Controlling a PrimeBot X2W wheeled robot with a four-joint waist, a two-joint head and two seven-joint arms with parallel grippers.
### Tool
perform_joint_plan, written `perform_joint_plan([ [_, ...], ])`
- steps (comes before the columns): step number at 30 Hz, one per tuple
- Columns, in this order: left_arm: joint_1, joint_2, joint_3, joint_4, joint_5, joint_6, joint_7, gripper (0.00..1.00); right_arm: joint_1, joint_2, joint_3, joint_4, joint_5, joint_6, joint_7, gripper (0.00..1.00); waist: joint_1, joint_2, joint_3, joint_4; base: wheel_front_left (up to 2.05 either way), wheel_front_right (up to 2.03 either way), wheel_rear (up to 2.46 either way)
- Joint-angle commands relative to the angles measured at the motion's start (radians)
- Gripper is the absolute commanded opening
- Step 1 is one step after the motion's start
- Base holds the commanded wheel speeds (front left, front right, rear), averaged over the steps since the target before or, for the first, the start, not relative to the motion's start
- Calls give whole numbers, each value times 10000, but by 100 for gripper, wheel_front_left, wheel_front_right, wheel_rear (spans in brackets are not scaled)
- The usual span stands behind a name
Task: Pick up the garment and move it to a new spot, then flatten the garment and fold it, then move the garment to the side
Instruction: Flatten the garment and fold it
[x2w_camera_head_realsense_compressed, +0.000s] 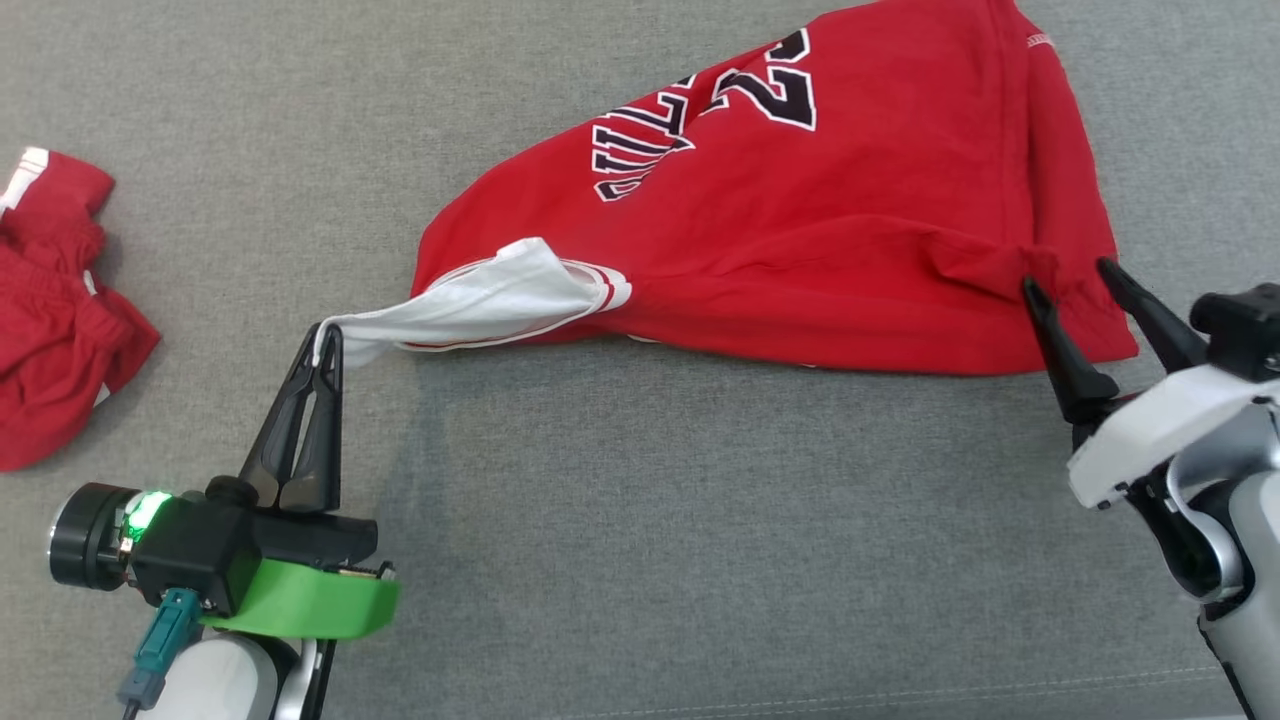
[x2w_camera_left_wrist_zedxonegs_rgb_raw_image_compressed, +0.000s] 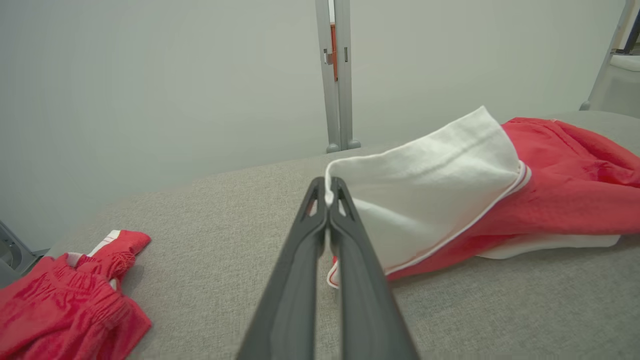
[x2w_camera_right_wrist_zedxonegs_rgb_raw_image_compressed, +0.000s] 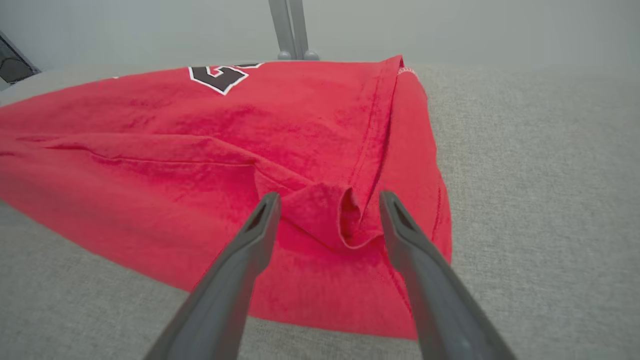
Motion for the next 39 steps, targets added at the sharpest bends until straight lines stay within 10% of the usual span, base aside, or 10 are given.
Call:
perform_joint_plan([
  [1,141,-124,140,48,166,-114,-37,0,-238,-54,170,163,106,-5,222,100,0,0,100,116,0,0,0],
  [6,130,-484,411,177,344,-451,-37,0,-833,-57,582,798,674,-6,576,95,0,0,241,291,0,0,0],
  [8,94,-608,495,245,444,-593,-37,0,-926,-156,802,914,743,-6,553,13,0,0,275,368,0,0,0],
  [9,82,-674,559,274,498,-660,-36,0,-872,-216,904,924,801,-6,493,0,0,0,282,393,0,0,0],
  [22,705,-1189,1533,178,954,-1152,-38,0,2098,-858,1000,-1314,286,-6,0,0,0,0,289,59,0,0,0],
  [23,746,-1214,1593,186,978,-1188,-38,0,2213,-789,956,-1382,339,-6,20,12,0,0,276,28,0,0,0],
  [24,784,-1241,1657,202,1011,-1214,-38,0,2291,-607,781,-1444,446,-6,-39,94,0,0,258,-19,0,0,0],
  [25,803,-1272,1706,209,1046,-1250,-38,0,2332,-499,678,-1491,488,-6,-68,100,0,0,246,-49,0,0,0],
  [39,696,-1716,1923,404,1461,-1726,-38,0,2066,453,-326,-1600,3768,-5,272,100,0,0,311,43,0,0,0],
])
